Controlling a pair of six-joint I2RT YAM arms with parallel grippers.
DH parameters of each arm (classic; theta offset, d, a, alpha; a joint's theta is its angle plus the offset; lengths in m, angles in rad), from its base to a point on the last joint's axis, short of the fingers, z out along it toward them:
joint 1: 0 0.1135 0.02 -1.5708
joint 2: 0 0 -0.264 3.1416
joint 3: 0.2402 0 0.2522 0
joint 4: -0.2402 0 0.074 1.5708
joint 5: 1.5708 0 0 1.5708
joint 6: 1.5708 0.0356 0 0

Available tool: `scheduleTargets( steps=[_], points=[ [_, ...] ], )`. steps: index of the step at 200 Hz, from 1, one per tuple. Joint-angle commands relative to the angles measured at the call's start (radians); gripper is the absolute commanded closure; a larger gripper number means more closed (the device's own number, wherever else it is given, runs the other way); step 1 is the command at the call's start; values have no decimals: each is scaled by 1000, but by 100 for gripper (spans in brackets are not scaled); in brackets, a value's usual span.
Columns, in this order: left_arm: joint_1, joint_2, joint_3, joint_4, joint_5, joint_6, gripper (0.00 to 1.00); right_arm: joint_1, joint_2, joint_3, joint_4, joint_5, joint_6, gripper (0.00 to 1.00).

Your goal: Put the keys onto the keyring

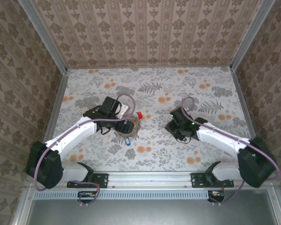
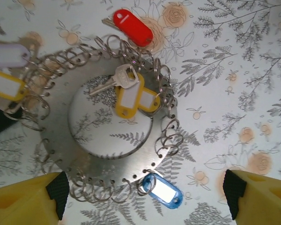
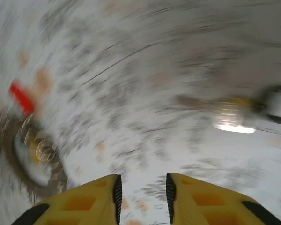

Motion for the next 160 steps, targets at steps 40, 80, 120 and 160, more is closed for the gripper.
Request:
scheduleTargets(
  steps=[40, 80, 120, 160],
  points=[
    [232, 39, -15, 88, 382, -122, 12, 46, 375, 352, 27, -306, -778, 73],
    [298, 46, -10, 87, 392, -130, 11, 78, 476, 481, -68, -291, -968, 70],
    [330, 79, 8, 31, 333, -147, 9, 123, 568, 583, -148, -307, -1057, 68],
    [394, 71, 1, 41, 327, -183, 6, 164, 675, 681, -250, -337, -1182, 73]
  ],
)
